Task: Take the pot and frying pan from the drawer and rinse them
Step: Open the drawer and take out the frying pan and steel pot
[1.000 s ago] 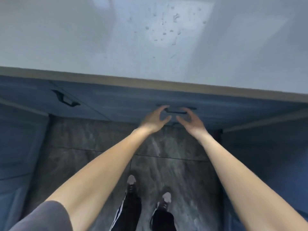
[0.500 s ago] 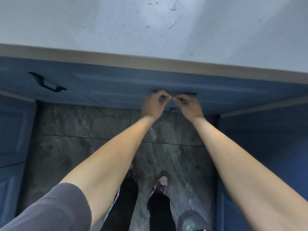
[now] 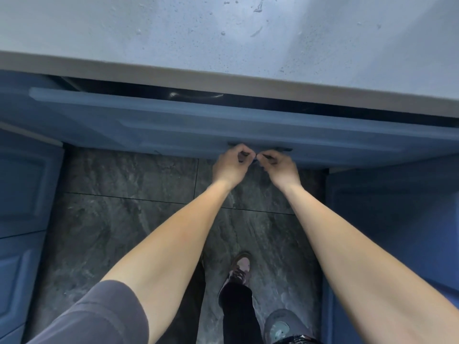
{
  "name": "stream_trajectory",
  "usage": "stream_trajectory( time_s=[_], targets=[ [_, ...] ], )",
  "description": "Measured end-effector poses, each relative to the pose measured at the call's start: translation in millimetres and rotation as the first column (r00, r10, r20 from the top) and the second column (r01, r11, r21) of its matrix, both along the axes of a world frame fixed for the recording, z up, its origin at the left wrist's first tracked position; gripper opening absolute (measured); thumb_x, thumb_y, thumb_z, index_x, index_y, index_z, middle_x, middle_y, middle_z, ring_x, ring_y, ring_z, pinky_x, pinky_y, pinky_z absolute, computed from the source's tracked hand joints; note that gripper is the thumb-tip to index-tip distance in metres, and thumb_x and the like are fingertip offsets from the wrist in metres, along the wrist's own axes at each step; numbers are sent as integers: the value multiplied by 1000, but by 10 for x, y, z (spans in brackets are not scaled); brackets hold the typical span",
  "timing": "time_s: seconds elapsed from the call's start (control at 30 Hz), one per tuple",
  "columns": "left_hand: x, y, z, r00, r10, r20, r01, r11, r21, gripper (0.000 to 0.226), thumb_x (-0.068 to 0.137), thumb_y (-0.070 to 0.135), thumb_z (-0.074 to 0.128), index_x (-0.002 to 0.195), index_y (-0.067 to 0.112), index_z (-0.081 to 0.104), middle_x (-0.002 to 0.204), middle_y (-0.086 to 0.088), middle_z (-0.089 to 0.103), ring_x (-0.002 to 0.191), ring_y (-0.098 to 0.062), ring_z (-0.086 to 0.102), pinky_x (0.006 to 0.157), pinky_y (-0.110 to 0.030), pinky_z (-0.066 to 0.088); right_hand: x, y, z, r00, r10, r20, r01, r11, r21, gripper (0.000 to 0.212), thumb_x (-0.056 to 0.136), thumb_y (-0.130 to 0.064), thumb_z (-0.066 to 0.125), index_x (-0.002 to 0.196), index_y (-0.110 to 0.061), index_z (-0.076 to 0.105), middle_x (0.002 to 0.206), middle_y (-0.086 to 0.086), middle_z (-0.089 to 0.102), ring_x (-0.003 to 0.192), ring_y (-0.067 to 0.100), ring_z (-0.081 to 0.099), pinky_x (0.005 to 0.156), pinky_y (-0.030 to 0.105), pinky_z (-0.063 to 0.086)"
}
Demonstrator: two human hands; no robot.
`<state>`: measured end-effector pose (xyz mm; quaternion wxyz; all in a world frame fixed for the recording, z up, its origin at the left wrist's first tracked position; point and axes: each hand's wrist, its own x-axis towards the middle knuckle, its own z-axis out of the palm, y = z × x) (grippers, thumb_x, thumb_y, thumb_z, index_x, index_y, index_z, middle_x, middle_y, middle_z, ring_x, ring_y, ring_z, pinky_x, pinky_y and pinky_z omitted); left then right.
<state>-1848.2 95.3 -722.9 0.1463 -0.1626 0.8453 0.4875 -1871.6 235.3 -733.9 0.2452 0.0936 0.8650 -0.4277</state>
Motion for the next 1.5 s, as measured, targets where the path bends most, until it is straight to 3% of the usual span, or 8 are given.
stream_trajectory(
  time_s=[0.23, 0.43, 0.57, 0.73, 0.9, 1.0, 1.33, 1.5],
  targets=[
    [625, 51, 41, 993, -27, 113, 35, 997, -69, 8, 89, 40, 57, 80, 39, 58, 94, 13, 70, 92, -10, 63, 77, -32, 49, 539, 153, 149, 976, 125, 177, -159, 968, 192, 35, 81, -62, 54, 106, -40, 66, 110, -9, 67, 104, 17, 60, 91, 36, 48],
    [1225, 156, 196, 956, -79, 282, 118, 985, -124, 19, 92, 25, 48, 101, 30, 64, 111, 5, 69, 103, -22, 62, 84, -34, 49, 1206, 150, 335, 954, -52, 297, -2, 984, 179, 32, 74, -52, 69, 101, -33, 72, 108, -9, 72, 102, 13, 64, 81, 24, 47],
    [1584, 120, 197, 952, -99, 290, 164, 964, -211, 17, 93, 40, 49, 103, 38, 63, 113, 11, 68, 107, -19, 61, 82, -30, 45, 1537, 174, 380, 937, -129, 324, 74, 982, 177, 22, 69, -47, 74, 88, -36, 75, 106, -13, 72, 104, 10, 63, 91, 22, 46],
    [1918, 118, 115, 959, -129, 251, 167, 977, -135, 13, 90, 36, 55, 98, 39, 65, 108, 10, 70, 103, -18, 63, 90, -36, 48, 1908, 197, 253, 937, -170, 305, 120, 977, 176, 29, 31, -70, 60, 53, -52, 65, 96, -17, 73, 98, 6, 65, 98, 30, 48],
    [2130, 143, 57, 974, -69, 214, 81, 995, -52, 11, 88, 33, 60, 96, 33, 68, 103, 9, 71, 102, -14, 63, 89, -30, 46, 2069, 239, 250, 946, -103, 308, 64, 989, 135, 22, 59, -51, 79, 76, -39, 74, 101, -10, 73, 96, 8, 64, 98, 28, 47],
    [2262, 154, 86, 977, -70, 201, 93, 990, -106, 15, 90, 35, 58, 101, 33, 67, 103, 12, 70, 102, -10, 61, 78, -23, 35, 2202, 271, 197, 955, -112, 275, 84, 990, 112, 27, 48, -60, 76, 67, -42, 72, 96, -11, 74, 91, 5, 64, 95, 28, 47],
    [2620, 240, 25, 978, -77, 194, 100, 989, -110, 13, 90, 36, 57, 98, 32, 67, 99, 9, 71, 96, -15, 64, 75, -28, 44, 2560, 404, -20, 959, -84, 270, 65, 995, 78, 41, 33, -76, 63, 69, -56, 69, 87, -18, 74, 100, 12, 66, 101, 38, 46],
    [2766, 267, 8, 977, -52, 208, 79, 989, -124, 10, 87, 41, 59, 93, 37, 66, 95, 13, 71, 95, -14, 64, 83, -31, 50, 2715, 402, 99, 962, -90, 257, 88, 996, 21, 23, 54, -61, 72, 73, -48, 72, 98, -11, 74, 100, 10, 65, 94, 27, 47]
  ],
)
